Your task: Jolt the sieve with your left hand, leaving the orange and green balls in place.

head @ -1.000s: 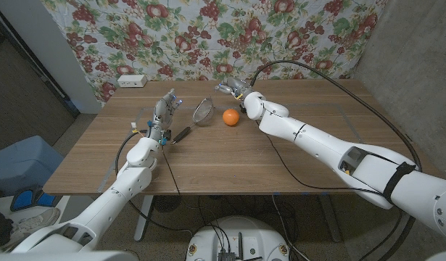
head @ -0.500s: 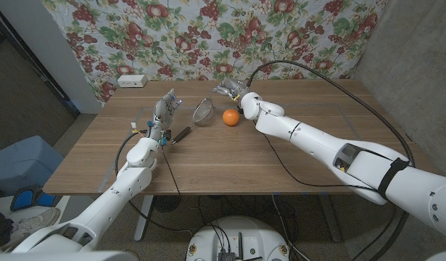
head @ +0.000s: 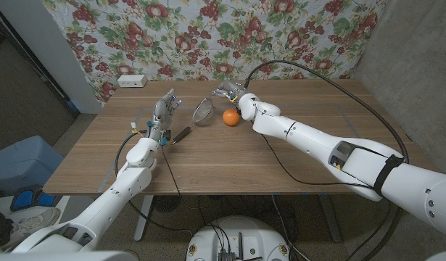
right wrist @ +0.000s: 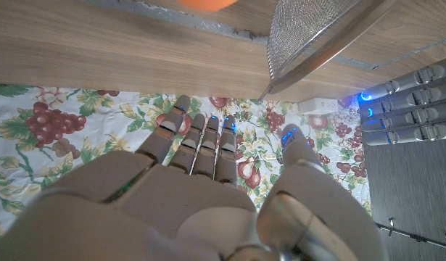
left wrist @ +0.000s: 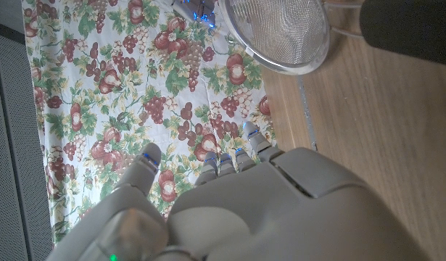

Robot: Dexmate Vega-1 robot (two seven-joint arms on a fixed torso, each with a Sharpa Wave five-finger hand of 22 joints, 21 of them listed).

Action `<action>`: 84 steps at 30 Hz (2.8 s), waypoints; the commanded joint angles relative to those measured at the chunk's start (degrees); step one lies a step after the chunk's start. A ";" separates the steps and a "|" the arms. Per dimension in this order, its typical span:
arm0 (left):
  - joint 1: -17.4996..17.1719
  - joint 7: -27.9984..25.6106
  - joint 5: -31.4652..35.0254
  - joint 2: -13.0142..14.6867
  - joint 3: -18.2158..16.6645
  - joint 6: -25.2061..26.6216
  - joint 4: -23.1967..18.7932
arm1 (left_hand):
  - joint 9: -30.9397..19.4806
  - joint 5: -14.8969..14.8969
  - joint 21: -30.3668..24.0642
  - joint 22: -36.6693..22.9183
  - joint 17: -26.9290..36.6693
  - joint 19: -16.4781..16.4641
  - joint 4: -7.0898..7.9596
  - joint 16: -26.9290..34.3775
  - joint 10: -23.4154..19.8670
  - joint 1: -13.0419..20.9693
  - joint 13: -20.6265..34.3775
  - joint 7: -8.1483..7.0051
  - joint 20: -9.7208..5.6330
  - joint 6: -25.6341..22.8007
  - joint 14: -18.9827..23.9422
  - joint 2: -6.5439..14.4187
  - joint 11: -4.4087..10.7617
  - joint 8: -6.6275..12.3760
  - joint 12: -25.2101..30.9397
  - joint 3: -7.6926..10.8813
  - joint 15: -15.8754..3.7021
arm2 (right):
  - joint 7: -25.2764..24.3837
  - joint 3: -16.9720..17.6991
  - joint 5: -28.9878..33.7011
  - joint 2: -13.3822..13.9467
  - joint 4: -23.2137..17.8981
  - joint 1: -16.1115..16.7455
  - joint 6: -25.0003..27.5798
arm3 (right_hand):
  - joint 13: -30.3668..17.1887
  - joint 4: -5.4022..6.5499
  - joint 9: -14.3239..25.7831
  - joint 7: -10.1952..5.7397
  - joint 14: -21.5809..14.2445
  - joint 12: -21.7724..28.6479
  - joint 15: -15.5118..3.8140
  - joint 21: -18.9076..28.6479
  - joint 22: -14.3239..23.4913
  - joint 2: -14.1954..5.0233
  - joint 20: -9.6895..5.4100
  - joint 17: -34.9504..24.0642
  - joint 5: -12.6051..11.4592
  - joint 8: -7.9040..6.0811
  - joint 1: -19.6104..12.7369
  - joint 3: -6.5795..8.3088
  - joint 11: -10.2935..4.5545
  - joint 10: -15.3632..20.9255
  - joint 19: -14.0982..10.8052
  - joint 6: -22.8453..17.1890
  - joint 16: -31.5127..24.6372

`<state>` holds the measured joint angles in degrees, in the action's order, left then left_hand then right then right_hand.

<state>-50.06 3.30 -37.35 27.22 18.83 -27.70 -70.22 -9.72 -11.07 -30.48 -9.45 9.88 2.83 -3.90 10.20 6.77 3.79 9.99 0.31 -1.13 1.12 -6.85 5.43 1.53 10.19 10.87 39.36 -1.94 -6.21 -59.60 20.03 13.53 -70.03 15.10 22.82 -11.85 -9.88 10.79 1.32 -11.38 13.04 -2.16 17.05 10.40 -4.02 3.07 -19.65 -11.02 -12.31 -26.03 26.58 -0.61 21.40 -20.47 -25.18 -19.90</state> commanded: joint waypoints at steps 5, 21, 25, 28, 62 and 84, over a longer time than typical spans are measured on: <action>-0.27 -0.16 -0.10 0.16 -0.20 -0.03 -0.40 | -0.19 -0.04 0.44 -0.28 0.15 -0.08 -0.31 0.35 -0.19 -0.44 0.19 -0.06 -0.02 -0.29 0.23 2.29 0.07 0.17 0.14 0.29 0.22 | 1.53 -2.06 0.59 -1.79 2.92 -1.72 1.60 | -0.26 0.25 0.25 0.20 -0.24 0.36 0.20 -0.27 0.12 -0.19 0.23 -0.08 0.31 -0.28 -0.13 -0.41 0.23 0.81 -0.55 -0.85 0.02; -0.30 -0.40 -0.13 0.11 -0.33 -0.07 -0.28 | -0.19 -0.03 0.81 -0.29 0.15 -0.23 -0.39 0.36 -0.17 -0.50 0.19 -0.03 -0.01 -0.29 0.25 2.28 0.03 0.17 0.13 0.27 0.29 | 2.84 -3.90 0.85 -3.50 5.81 -3.22 2.74 | -0.35 0.77 0.29 0.24 -0.20 0.55 0.34 -0.50 0.15 -0.23 0.39 -0.09 0.47 -0.45 0.19 -0.95 0.26 1.64 -0.50 -1.76 0.11; -0.36 -0.43 -0.12 0.17 -0.38 -0.10 -0.29 | -0.19 -0.02 0.92 -0.29 0.14 -0.27 -0.46 0.35 -0.17 -0.49 0.19 -0.03 -0.05 -0.31 0.24 2.28 0.06 0.18 0.14 0.26 0.23 | 3.39 -4.53 1.06 -3.93 6.40 -3.73 3.25 | -0.37 0.83 0.29 0.27 -0.23 0.56 0.29 -0.54 0.16 -0.24 0.42 -0.08 0.49 -0.43 0.23 -1.06 0.28 1.76 -0.51 -1.82 0.12; -0.39 -0.42 -0.20 0.18 -0.42 -0.07 -0.29 | -0.19 -0.02 1.00 -0.29 0.14 -0.30 -0.46 0.35 -0.17 -0.51 0.19 -0.03 -0.05 -0.31 0.23 2.29 0.02 0.17 0.13 0.25 0.24 | 3.54 -4.92 1.24 -4.13 6.73 -3.96 3.46 | -0.39 0.88 0.30 0.19 -0.21 0.61 0.30 -0.57 0.16 -0.25 0.45 -0.08 0.51 -0.49 0.24 -1.15 -0.01 1.96 -0.56 -2.09 0.15; -0.42 -0.07 -0.40 0.44 -0.54 0.07 -0.31 | -0.19 0.01 1.78 -0.31 0.12 -0.61 -0.68 0.33 -0.19 -0.55 0.19 -0.03 -0.01 -0.30 0.24 2.32 -0.01 0.16 0.14 0.20 0.29 | 1.37 -8.39 4.78 -5.98 9.60 -4.81 6.13 | -2.00 0.25 0.76 -2.89 -7.57 4.54 -4.68 -0.73 0.21 -4.73 -1.85 -0.16 -0.45 -3.80 -10.37 0.52 -1.77 14.22 -4.25 -14.89 -3.03; 0.11 0.49 -0.45 0.66 -0.37 0.61 -0.28 | -0.19 0.02 2.17 -0.32 0.10 -0.75 -0.80 0.32 -0.15 -0.55 0.19 -0.11 -0.04 -0.42 0.24 2.35 -0.07 0.20 0.13 0.16 0.31 | -0.29 -8.15 4.99 -5.42 9.35 -4.34 6.13 | -7.37 0.33 4.09 -2.33 -16.39 11.36 -8.27 0.53 0.54 -5.79 -3.56 -3.80 -0.64 -11.53 -19.54 0.55 -3.69 29.63 -7.68 -29.46 -10.70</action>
<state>-50.23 3.51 -37.79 27.75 18.31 -27.39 -70.48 -9.72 -11.07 -28.38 -9.45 9.89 2.32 -4.46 10.20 6.77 3.79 9.99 0.31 -1.23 1.12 -6.85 5.44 1.53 10.19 10.87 39.29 -1.94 -5.28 -68.57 25.34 6.88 -59.22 10.06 29.87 -18.79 -9.87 14.49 -1.37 -26.94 23.96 -2.76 17.04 10.81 -9.82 -0.51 -23.28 -11.30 -23.27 -44.53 27.05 -4.50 50.26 -27.75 -53.81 -30.32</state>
